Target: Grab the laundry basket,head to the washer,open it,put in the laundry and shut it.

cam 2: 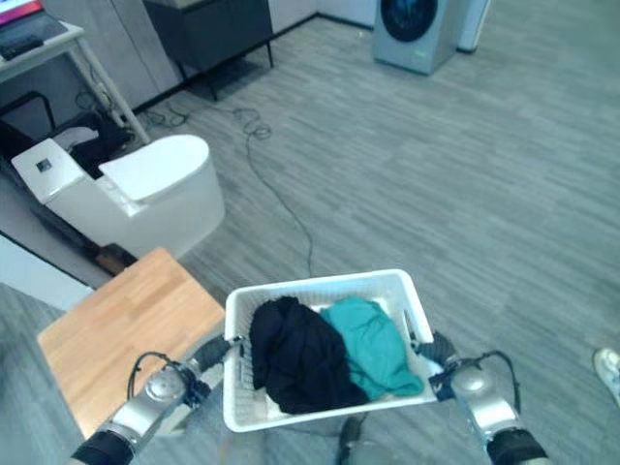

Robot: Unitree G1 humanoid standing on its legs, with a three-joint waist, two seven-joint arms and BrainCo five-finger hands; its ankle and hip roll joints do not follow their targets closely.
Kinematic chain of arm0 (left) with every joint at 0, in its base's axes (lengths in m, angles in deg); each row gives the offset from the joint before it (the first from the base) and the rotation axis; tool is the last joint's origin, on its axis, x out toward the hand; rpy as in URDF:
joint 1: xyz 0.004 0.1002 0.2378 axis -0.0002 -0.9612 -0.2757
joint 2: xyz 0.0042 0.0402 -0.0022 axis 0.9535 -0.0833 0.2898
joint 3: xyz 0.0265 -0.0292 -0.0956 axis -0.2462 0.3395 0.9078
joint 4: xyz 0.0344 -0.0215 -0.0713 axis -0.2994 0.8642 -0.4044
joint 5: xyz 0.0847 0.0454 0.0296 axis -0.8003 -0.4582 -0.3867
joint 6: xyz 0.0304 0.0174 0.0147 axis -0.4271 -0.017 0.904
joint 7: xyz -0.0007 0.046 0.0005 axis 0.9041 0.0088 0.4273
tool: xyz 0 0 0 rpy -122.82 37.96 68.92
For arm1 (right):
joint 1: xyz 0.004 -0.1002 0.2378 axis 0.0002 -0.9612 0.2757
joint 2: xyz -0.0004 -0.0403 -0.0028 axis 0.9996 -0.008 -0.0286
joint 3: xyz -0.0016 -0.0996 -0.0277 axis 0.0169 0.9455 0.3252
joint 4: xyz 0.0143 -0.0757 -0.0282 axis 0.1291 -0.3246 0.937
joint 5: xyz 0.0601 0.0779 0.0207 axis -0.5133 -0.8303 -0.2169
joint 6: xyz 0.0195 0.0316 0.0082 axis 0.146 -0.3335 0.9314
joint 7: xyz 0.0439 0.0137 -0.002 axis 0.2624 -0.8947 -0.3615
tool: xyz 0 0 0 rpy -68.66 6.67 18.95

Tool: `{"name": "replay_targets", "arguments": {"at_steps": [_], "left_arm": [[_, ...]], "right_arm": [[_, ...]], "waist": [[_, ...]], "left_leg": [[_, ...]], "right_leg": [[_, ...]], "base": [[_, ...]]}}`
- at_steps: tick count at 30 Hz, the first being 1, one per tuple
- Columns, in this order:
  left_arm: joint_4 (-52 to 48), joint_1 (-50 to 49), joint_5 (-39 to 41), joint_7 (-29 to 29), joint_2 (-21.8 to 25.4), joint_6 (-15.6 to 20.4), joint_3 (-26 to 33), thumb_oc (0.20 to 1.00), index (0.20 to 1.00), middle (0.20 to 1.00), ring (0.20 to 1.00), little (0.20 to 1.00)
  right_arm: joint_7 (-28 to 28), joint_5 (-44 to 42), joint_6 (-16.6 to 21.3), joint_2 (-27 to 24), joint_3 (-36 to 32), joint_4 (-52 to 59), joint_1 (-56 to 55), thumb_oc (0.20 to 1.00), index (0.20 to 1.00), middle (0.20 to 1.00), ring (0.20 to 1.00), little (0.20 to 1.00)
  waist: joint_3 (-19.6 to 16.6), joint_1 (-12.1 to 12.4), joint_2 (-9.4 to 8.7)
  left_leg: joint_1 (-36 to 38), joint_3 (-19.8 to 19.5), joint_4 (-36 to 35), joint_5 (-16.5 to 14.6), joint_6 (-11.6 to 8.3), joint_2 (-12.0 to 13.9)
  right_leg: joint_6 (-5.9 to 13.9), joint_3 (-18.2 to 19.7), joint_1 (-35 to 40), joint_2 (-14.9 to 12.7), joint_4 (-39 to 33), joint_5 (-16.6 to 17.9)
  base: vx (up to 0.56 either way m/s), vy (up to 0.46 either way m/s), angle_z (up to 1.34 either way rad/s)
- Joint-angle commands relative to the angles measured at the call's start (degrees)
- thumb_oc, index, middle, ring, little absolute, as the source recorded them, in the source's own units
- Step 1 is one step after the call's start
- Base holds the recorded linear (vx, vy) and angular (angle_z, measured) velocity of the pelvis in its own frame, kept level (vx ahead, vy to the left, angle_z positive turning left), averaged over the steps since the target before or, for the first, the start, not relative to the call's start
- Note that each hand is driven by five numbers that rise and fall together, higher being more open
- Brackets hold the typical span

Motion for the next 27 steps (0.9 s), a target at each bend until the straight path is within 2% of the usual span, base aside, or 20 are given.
{"name": "replay_targets", "arguments": {"at_steps": [1, 3, 6, 10, 12, 15, 17, 19, 20, 21, 22, 23, 24, 25, 27], "left_arm": [[-1.1, 0.8, 2.1, -1.9, 3.9, 2.0, 4.5, 0.2, 0.2, 0.2, 0.2, 0.2], [-0.4, 1.6, 2.1, -2.3, 3.7, 2.1, 3.4, 0.2, 0.2, 0.2, 0.2, 0.2], [0.1, 2.5, 2.0, -2.5, 3.0, 2.1, 2.6, 0.2, 0.2, 0.2, 0.2, 0.2], [0.3, 4.0, 1.5, -2.8, 3.1, 2.1, 1.9, 0.2, 0.2, 0.2, 0.2, 0.2], [0.7, 5.9, 1.0, -3.0, 3.2, 2.1, 1.6, 0.2, 0.2, 0.2, 0.2, 0.2], [0.9, 8.1, 0.2, -2.9, 3.6, 1.9, 1.5, 0.2, 0.2, 0.2, 0.2, 0.2], [0.5, 8.6, -0.4, -2.8, 3.7, 1.8, 1.8, 0.2, 0.2, 0.2, 0.2, 0.2], [0.5, 8.5, -0.9, -3.2, 4.2, 1.6, 2.2, 0.2, 0.2, 0.2, 0.2, 0.2], [0.8, 8.6, -1.0, -3.3, 4.3, 1.3, 2.2, 0.2, 0.2, 0.2, 0.2, 0.2], [0.7, 8.6, -1.1, -3.5, 4.6, 1.4, 2.6, 0.2, 0.2, 0.2, 0.2, 0.2], [0.7, 8.0, -1.7, -3.4, 5.4, 1.4, 3.8, 0.2, 0.2, 0.2, 0.2, 0.2], [0.7, 7.7, -1.8, -3.2, 5.7, 1.3, 4.0, 0.2, 0.2, 0.2, 0.2, 0.2], [0.6, 7.7, -1.8, -3.2, 5.7, 1.3, 4.0, 0.2, 0.2, 0.2, 0.2, 0.2], [1.0, 7.2, -1.7, -3.3, 6.2, 1.6, 4.2, 0.2, 0.2, 0.2, 0.2, 0.2], [1.4, 6.9, -1.6, -3.5, 6.6, 1.7, 4.7, 0.2, 0.2, 0.2, 0.2, 0.2]], "right_arm": [[-3.0, -5.8, 4.6, 0.0, -1.4, 2.4, 7.0, 0.2, 0.2, 0.2, 0.2, 0.2], [-2.3, -6.0, 4.9, 0.7, -0.7, 1.7, 7.9, 0.2, 0.2, 0.2, 0.2, 0.2], [-1.9, -6.3, 5.1, 1.2, -0.6, 1.7, 8.0, 0.2, 0.2, 0.2, 0.2, 0.2], [-1.0, -7.2, 5.6, 1.0, -1.8, 3.5, 6.8, 0.2, 0.2, 0.2, 0.2, 0.2], [-0.6, -7.2, 5.8, 0.4, -2.8, 4.2, 5.9, 0.2, 0.2, 0.2, 0.2, 0.2], [-0.4, -7.3, 5.8, -0.7, -4.4, 5.8, 3.8, 0.2, 0.2, 0.2, 0.2, 0.2], [-0.5, -7.8, 5.8, -1.4, -5.3, 7.5, 2.7, 0.2, 0.2, 0.2, 0.2, 0.2], [-0.9, -8.2, 5.5, -2.0, -5.2, 8.4, 2.1, 0.2, 0.2, 0.2, 0.2, 0.2], [-0.9, -8.5, 5.2, -2.4, -5.3, 8.2, 2.1, 0.2, 0.2, 0.2, 0.2, 0.2], [-0.9, -8.6, 5.1, -2.6, -5.4, 8.2, 2.0, 0.2, 0.2, 0.2, 0.2, 0.2], [-1.5, -9.1, 5.0, -2.6, -5.6, 8.2, 1.9, 0.2, 0.2, 0.2, 0.2, 0.2], [-1.8, -9.4, 5.2, -2.3, -5.4, 8.1, 2.2, 0.2, 0.2, 0.2, 0.2, 0.2], [-1.8, -9.4, 5.2, -2.3, -5.3, 8.0, 2.2, 0.2, 0.2, 0.2, 0.2, 0.2], [-1.7, -9.9, 6.0, -1.2, -4.0, 6.2, 4.0, 0.2, 0.2, 0.2, 0.2, 0.2], [-1.6, -10.2, 6.4, -0.2, -3.4, 5.5, 5.1, 0.2, 0.2, 0.2, 0.2, 0.2]], "waist": [[-0.7, 2.2, -1.28], [-0.9, 1.9, -1.43], [-0.8, 1.3, -1.2], [-0.4, 0.5, -1.08], [0.3, 0.1, -1.47], [1.1, -0.3, -2.42], [2.2, -0.1, -2.66], [2.7, 0.1, -2.76], [2.9, 0.5, -2.94], [2.9, 1.0, -2.97], [2.4, 2.4, -3.16], [2.0, 3.4, -2.86], [2.1, 3.5, -3.19], [1.7, 5.6, -3.27], [1.9, 6.5, -4.08]], "left_leg": [[-4.2, -1.0, 2.5, -5.6, 3.81, -3.1], [-4.7, -2.3, 3.1, -4.8, 3.57, -4.2], [-3.7, -2.9, 2.9, -4.4, 3.64, -4.5], [-2.9, -2.6, 2.0, -3.9, 3.66, -4.0], [-4.0, -2.5, 3.9, -4.0, 3.33, -3.8], [-6.3, -2.3, 10.9, -4.6, 2.84, -2.5], [-10.5, -3.1, 21.8, -2.1, 2.65, -1.3], [-13.1, -4.2, 29.6, -1.7, 4.04, -1.8], [-14.5, -4.5, 30.1, -1.7, 4.57, -2.9], [-16.4, -4.5, 29.3, -2.1, 4.74, -4.1], [-18.7, -4.7, 23.5, -3.6, 5.07, -6.8], [-18.9, -4.8, 17.3, -2.6, 4.87, -6.9], [-18.3, -4.5, 16.3, -2.2, 4.88, -7.0], [-20.0, -4.2, 5.9, -0.1, 4.24, -6.4], [-20.7, -3.3, 3.1, 0.5, 4.22, -5.9]], "right_leg": [[9.28, -1.0, 7.1, -2.1, -3.3, -3.8], [8.83, -0.1, 6.8, -1.8, -3.4, -3.5], [8.27, 0.3, 7.6, -1.4, -3.5, -3.9], [7.7, 0.4, 8.1, -0.7, -3.9, -4.4], [7.27, 0.7, 7.9, -0.4, -3.5, -4.9], [6.1, 2.0, 8.6, 0.9, -2.9, -5.7], [5.26, 3.1, 10.1, 2.2, -3.1, -5.7], [4.65, 4.3, 11.0, 3.0, -3.0, -6.0], [4.57, 4.5, 11.4, 3.0, -3.2, -6.3], [4.72, 4.9, 12.0, 3.1, -3.5, -6.7], [5.11, 6.3, 13.0, 4.0, -4.0, -7.8], [5.22, 7.1, 14.0, 4.7, -4.1, -8.7], [5.25, 7.3, 14.1, 4.4, -4.1, -8.8], [5.41, 8.8, 16.7, 5.3, -4.3, -11.0], [5.43, 10.2, 17.7, 5.0, -3.9, -12.2]], "base": [[0.06, -0.046, -0.44], [0.04, -0.02, -0.45], [0.05, 0.01, -0.28], [0.05, 0.0, -0.06], [0.01, -0.073, 0.2], [0.05, -0.132, 0.2], [0.09, -0.172, 0.01], [0.13, -0.106, -0.16], [0.16, -0.041, -0.31], [0.35, 0.005, -0.31], [0.45, 0.046, -0.27], [0.39, 0.043, -0.24], [0.47, 0.05, -0.48], [0.32, 0.021, -0.72], [0.42, 0.056, -0.84]]}}
